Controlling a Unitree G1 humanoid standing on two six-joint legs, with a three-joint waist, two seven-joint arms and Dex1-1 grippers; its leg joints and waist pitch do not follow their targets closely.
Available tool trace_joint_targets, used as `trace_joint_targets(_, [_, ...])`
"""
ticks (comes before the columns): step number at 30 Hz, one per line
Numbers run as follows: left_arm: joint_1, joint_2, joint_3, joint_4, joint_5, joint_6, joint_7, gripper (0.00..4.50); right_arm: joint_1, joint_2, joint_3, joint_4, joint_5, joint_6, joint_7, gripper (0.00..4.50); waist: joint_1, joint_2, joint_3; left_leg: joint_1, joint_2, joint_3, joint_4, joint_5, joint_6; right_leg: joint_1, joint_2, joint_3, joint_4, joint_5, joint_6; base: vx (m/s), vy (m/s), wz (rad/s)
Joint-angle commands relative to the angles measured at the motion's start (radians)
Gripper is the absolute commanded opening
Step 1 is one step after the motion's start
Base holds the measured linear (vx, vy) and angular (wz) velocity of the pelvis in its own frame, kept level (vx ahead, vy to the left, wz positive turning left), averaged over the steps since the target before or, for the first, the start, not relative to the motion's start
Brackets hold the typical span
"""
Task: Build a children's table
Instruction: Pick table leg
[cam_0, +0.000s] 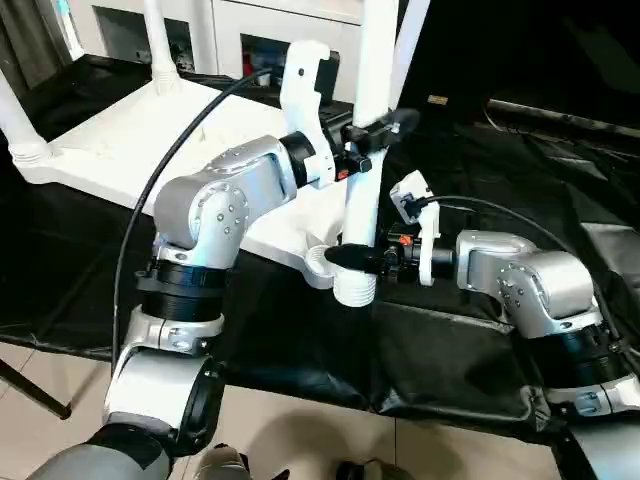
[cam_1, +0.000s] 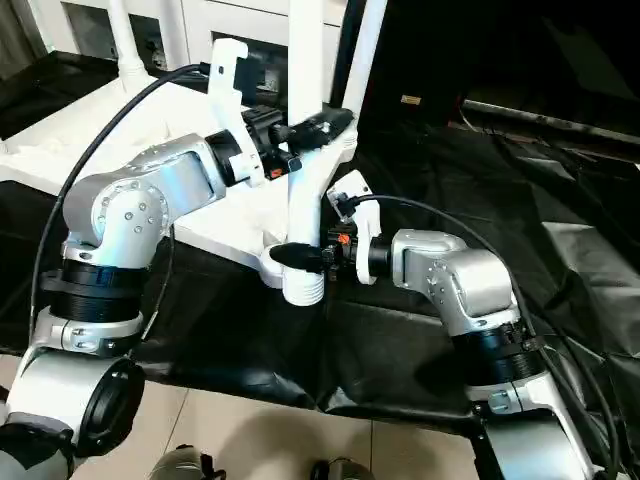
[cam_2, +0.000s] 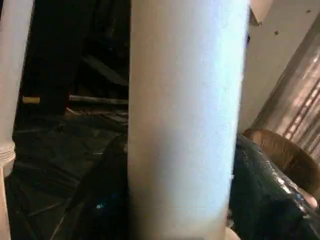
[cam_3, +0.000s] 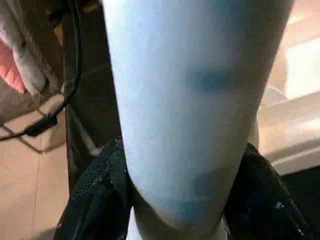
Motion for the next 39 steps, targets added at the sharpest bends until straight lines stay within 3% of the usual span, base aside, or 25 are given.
trace_joint_targets(1, [-0.017, -0.024, 0.028, 0.004, 0.02, -0.079, 0.04, 2.99, 0.002, 0.009, -0.056, -0.002, 0.016, -0.03, -0.036, 1.93, -0.001, 0.015, -0.095, 0.021, 0.007, 0.003, -0.071, -0.239, -0.039, 0.065, -0.045, 0.029, -0.086, -0.309, -0.129, 0.0, 0.0, 0.0])
trace_joint_targets(5, [-0.034, -0.065, 0.116, 0.032, -0.002, -0.198, 0.087, 3.06, 0.005, 0.056, -0.114, 0.006, 0.026, -0.067, -0.109, 1.92, -0.002, 0.014, -0.095, 0.021, 0.006, 0.003, -0.073, -0.247, -0.037, 0.066, -0.043, 0.028, -0.087, -0.315, -0.12, 0.0, 0.0, 0.0])
trace_joint_targets(8, [-0.044, -0.096, 0.223, 0.023, -0.099, -0.248, 0.091, 3.06, -0.002, 0.116, -0.194, 0.045, 0.028, -0.143, -0.223, 1.91, -0.002, 0.016, -0.096, 0.023, 0.005, 0.003, -0.071, -0.254, -0.044, 0.062, -0.046, 0.027, -0.086, -0.326, -0.126, 0.0, 0.0, 0.0])
trace_joint_targets(10, [-0.028, -0.074, 0.231, 0.011, -0.089, -0.267, 0.081, 3.06, -0.005, 0.141, -0.233, 0.072, 0.004, -0.206, -0.3, 1.91, -0.007, 0.017, -0.094, 0.025, 0.005, 0.002, -0.074, -0.271, -0.051, 0.059, -0.043, 0.025, -0.086, -0.339, -0.117, 0.0, 0.0, 0.0])
trace_joint_targets(11, [-0.019, -0.053, 0.21, 0.013, -0.056, -0.276, 0.07, 3.06, -0.006, 0.144, -0.243, 0.083, -0.01, -0.225, -0.328, 1.91, -0.007, 0.018, -0.095, 0.027, 0.005, 0.003, -0.074, -0.268, -0.052, 0.058, -0.041, 0.026, -0.085, -0.33, -0.113, 0.0, 0.0, 0.0])
trace_joint_targets(13, [0.017, 0.044, 0.1, 0.029, 0.074, -0.295, 0.012, 3.06, -0.01, 0.142, -0.264, 0.115, -0.032, -0.259, -0.371, 1.91, -0.007, 0.021, -0.095, 0.027, 0.007, 0.0, -0.078, -0.26, -0.051, 0.057, -0.04, 0.026, -0.085, -0.32, -0.095, 0.0, 0.0, 0.0])
trace_joint_targets(14, [0.051, 0.143, -0.027, 0.041, 0.196, -0.314, -0.062, 3.06, -0.005, 0.132, -0.265, 0.131, -0.064, -0.293, -0.393, 1.91, -0.009, 0.023, -0.096, 0.03, 0.007, 0.0, -0.08, -0.254, -0.052, 0.055, -0.04, 0.028, -0.083, -0.326, -0.073, 0.0, 0.0, 0.0])
trace_joint_targets(15, [0.06, 0.168, -0.061, 0.045, 0.226, -0.317, -0.086, 3.06, -0.003, 0.129, -0.264, 0.133, -0.073, -0.299, -0.398, 1.91, -0.011, 0.025, -0.095, 0.03, 0.008, 0.001, -0.08, -0.253, -0.056, 0.054, -0.039, 0.03, -0.081, -0.325, -0.071, 0.0, 0.0, 0.0])
trace_joint_targets(18, [0.115, 0.333, -0.264, 0.064, 0.401, -0.371, -0.224, 3.06, 0.006, 0.122, -0.267, 0.14, -0.099, -0.312, -0.423, 1.91, -0.01, 0.03, -0.096, 0.03, 0.009, 0.0, -0.083, -0.237, -0.07, 0.057, -0.039, 0.033, -0.072, -0.281, -0.086, 0.0, 0.0, 0.0])
trace_joint_targets(19, [0.118, 0.342, -0.275, 0.065, 0.412, -0.375, -0.232, 3.06, 0.007, 0.121, -0.267, 0.14, -0.1, -0.313, -0.424, 1.91, -0.01, 0.031, -0.096, 0.031, 0.008, 0.002, -0.082, -0.237, -0.071, 0.055, -0.04, 0.034, -0.071, -0.273, -0.092, 0.0, 0.0, 0.0])
trace_joint_targets(20, [0.144, 0.426, -0.358, 0.089, 0.472, -0.375, -0.306, 3.06, 0.015, 0.122, -0.266, 0.138, -0.101, -0.323, -0.421, 1.91, -0.009, 0.033, -0.098, 0.032, 0.008, 0.002, -0.083, -0.227, -0.076, 0.057, -0.041, 0.035, -0.065, -0.233, -0.114, 0.0, 0.0, 0.0])
trace_joint_targets(21, [0.153, 0.456, -0.387, 0.098, 0.492, -0.371, -0.333, 3.06, 0.018, 0.123, -0.266, 0.137, -0.099, -0.326, -0.42, 1.91, -0.014, 0.033, -0.095, 0.029, 0.007, 0.004, -0.084, -0.235, -0.077, 0.058, -0.04, 0.037, -0.062, -0.226, -0.124, 0.0, 0.0, 0.0])
trace_joint_targets(25, [0.155, 0.506, -0.442, 0.13, 0.541, -0.37, -0.374, 3.06, 0.025, 0.121, -0.25, 0.141, -0.109, -0.345, -0.419, 1.91, -0.016, 0.037, -0.093, 0.036, 0.008, 0.004, -0.084, -0.274, -0.086, 0.054, -0.042, 0.038, -0.066, -0.248, -0.147, 0.0, 0.0, 0.0])
trace_joint_targets(26, [0.152, 0.514, -0.454, 0.14, 0.558, -0.371, -0.383, 3.06, 0.026, 0.119, -0.244, 0.143, -0.114, -0.351, -0.417, 1.91, -0.019, 0.03, -0.092, 0.034, 0.008, 0.005, -0.084, -0.288, -0.084, 0.055, -0.043, 0.038, -0.067, -0.278, -0.148, 0.0, 0.0, 0.0])
trace_joint_targets(30, [0.132, 0.527, -0.518, 0.243, 0.652, -0.433, -0.411, 3.06, 0.029, 0.126, -0.235, 0.143, -0.129, -0.359, -0.418, 1.91, -0.022, 0.031, -0.088, 0.034, 0.006, 0.003, -0.085, -0.325, -0.083, 0.05, -0.045, 0.038, -0.08, -0.367, -0.121, 0.0, 0.0, 0.0])
trace_joint_targets(33, [0.127, 0.525, -0.545, 0.275, 0.668, -0.446, -0.44, 3.06, 0.03, 0.125, -0.234, 0.142, -0.128, -0.363, -0.419, 1.91, -0.025, 0.03, -0.088, 0.035, 0.007, -0.001, -0.085, -0.344, -0.085, 0.048, -0.048, 0.036, -0.082, -0.403, -0.116, 0.0, 0.0, 0.0])
trace_joint_targets(36, [0.125, 0.518, -0.564, 0.309, 0.689, -0.462, -0.458, 3.06, 0.033, 0.123, -0.232, 0.142, -0.127, -0.366, -0.421, 1.91, -0.028, 0.029, -0.088, 0.034, 0.007, -0.002, -0.085, -0.353, -0.082, 0.047, -0.049, 0.036, -0.084, -0.416, -0.118, 0.0, 0.0, 0.0])
trace_joint_targets(37, [0.122, 0.515, -0.568, 0.32, 0.699, -0.469, -0.454, 3.06, 0.033, 0.122, -0.232, 0.141, -0.126, -0.367, -0.421, 1.91, -0.028, 0.039, -0.088, 0.035, 0.007, -0.003, -0.085, -0.355, -0.082, 0.046, -0.049, 0.036, -0.084, -0.412, -0.121, 0.0, 0.0, 0.0])
trace_joint_targets(39, [0.106, 0.489, -0.571, 0.386, 0.73, -0.504, -0.428, 3.06, 0.035, 0.122, -0.233, 0.14, -0.131, -0.368, -0.421, 1.91, -0.03, 0.033, -0.089, 0.034, 0.007, -0.002, -0.084, -0.355, -0.078, 0.048, -0.048, 0.035, -0.085, -0.394, -0.126, 0.0, 0.0, 0.0])
